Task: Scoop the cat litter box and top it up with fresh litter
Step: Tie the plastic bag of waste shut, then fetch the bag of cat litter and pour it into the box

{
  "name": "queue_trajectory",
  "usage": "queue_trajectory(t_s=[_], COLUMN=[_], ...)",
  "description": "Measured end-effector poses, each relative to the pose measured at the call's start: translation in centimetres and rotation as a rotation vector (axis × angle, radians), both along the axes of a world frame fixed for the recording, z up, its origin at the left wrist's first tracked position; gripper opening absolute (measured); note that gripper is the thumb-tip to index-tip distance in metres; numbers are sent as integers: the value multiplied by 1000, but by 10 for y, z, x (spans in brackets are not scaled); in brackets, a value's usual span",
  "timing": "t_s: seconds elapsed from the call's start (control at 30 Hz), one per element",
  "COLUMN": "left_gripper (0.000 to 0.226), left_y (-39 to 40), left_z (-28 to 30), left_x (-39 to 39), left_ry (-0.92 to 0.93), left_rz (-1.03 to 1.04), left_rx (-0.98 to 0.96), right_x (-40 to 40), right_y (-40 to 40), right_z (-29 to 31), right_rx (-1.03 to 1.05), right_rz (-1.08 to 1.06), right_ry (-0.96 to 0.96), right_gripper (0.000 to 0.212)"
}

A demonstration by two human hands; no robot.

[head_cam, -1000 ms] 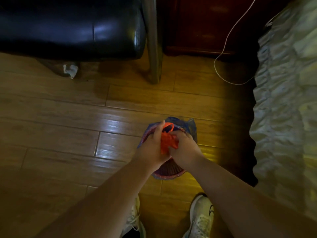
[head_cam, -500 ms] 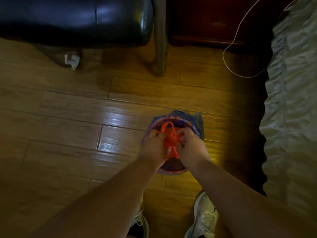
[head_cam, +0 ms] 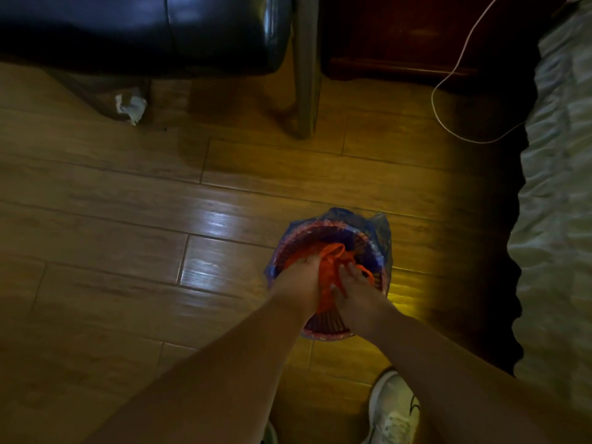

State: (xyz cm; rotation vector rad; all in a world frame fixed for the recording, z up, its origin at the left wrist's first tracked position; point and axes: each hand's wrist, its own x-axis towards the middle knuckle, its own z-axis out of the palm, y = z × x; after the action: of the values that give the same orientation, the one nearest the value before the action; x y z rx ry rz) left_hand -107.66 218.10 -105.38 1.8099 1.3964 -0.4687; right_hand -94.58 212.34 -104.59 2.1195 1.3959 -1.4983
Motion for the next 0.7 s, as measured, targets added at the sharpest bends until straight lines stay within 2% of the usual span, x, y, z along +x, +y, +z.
queue_trajectory(t_s=[0.13, 0.23, 0.4, 0.47, 0.53, 0.63, 0.7], left_gripper=[49, 62, 65, 68, 61, 47, 45], left_y=[1, 2, 2, 3, 7, 20, 28], left_z=[-36, -54, -62, -46, -12, 59, 118], left_x=[8, 9, 7, 6, 6, 8, 9], left_ry=[55, 80, 109, 82, 74, 78, 61], left_rz=[-29, -50, -56, -59, -68, -99, -72], left_rx=[-13, -67, -85, -45, -6, 102, 134], right_x=[1, 0, 3, 7, 12, 21, 27], right_y=[4, 9, 15, 18, 24, 34, 43], right_z=[-34, -58, -64, -44, -8, 67, 129], right_rx=[-29, -18, -40, -9, 54, 142, 167], right_rz=[24, 11, -6, -32, -72, -146, -177], right_ry=[-23, -8, 31, -12, -65, -122, -148], right_gripper=[61, 61, 62, 59, 52, 45, 49])
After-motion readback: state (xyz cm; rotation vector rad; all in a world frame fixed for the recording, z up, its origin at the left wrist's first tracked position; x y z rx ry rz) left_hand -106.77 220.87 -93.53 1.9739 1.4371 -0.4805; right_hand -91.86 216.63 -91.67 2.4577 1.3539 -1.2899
